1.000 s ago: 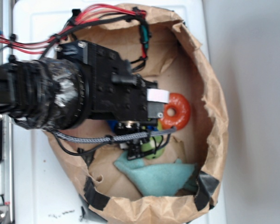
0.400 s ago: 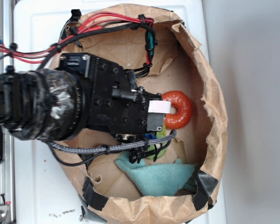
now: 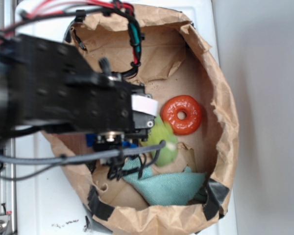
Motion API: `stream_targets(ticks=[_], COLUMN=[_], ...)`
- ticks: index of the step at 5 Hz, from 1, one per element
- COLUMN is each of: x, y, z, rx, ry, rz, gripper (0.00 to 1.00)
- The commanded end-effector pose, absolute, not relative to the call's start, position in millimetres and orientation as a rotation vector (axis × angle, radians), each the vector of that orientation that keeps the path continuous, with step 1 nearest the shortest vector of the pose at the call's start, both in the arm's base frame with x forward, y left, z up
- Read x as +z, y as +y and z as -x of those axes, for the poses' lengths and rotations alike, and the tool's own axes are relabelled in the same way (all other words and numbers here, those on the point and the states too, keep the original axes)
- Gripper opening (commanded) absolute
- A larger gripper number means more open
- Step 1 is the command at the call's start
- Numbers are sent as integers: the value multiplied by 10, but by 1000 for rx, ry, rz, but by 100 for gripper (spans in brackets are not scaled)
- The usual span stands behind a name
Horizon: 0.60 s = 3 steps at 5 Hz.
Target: Grab the blue sponge.
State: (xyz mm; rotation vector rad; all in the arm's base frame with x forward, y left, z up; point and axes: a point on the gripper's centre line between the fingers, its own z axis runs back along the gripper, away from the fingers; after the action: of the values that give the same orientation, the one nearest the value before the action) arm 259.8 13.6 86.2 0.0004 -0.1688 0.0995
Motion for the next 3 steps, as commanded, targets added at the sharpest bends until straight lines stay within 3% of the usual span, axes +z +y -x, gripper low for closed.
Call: stream_targets(ticks=[1,2,3], x=[1589,1804,1953], y=[189,5,-114], z=[-2641,-2655,-2719], rx=[112,81,117], ry=[-190,-214,-243], rz=[44,54,13], gripper=[0,0,0])
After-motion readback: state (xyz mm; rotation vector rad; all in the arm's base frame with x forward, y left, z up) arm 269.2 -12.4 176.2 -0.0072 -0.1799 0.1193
